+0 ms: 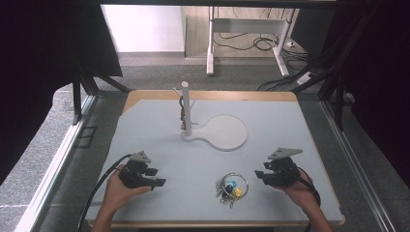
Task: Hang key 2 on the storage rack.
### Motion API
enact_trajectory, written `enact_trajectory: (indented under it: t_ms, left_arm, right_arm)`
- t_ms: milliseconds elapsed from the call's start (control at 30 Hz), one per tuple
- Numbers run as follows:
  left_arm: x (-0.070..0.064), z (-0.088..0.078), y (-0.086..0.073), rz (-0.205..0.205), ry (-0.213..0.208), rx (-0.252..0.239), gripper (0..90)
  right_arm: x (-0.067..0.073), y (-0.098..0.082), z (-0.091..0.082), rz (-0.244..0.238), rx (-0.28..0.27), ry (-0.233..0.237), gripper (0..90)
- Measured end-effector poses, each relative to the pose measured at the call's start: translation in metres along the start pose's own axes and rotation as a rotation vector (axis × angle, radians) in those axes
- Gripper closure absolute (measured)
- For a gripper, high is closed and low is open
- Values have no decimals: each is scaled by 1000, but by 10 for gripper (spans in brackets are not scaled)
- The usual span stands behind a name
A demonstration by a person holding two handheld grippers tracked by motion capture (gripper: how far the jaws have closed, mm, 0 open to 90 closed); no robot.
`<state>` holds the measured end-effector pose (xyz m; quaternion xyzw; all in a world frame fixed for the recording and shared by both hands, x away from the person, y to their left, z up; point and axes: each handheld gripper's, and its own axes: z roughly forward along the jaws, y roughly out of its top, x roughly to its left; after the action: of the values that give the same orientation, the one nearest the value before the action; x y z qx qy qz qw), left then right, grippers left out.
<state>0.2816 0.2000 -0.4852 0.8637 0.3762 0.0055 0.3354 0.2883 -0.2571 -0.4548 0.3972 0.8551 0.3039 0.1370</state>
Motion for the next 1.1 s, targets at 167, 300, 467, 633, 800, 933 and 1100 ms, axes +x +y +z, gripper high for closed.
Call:
enact_trajectory:
  t_ms: [167,300,467,633,800,933,1100]
  left_arm:
    - [-1,0,1,4,-4,25,417]
    - [-2,0,1,8,-14,33,415]
    - [-3,-2,1,9,-24,18,415]
    - [-4,-2,1,13,-29,18,415]
    - [-5,-2,1,11,-32,14,415]
    - [-5,-2,1,11,-37,11,415]
    - [-5,-1,1,12,-37,16,415]
  right_arm:
    - [8,26,10,-72,100,40,547]
    - [14,37,22,-130,171,63,559]
    - [18,46,47,-184,305,90,583]
    - [20,51,58,-227,338,127,608]
    - [26,53,67,-271,375,155,630]
    - [27,53,74,-303,396,164,644]
    - [30,58,81,-336,413,170,672]
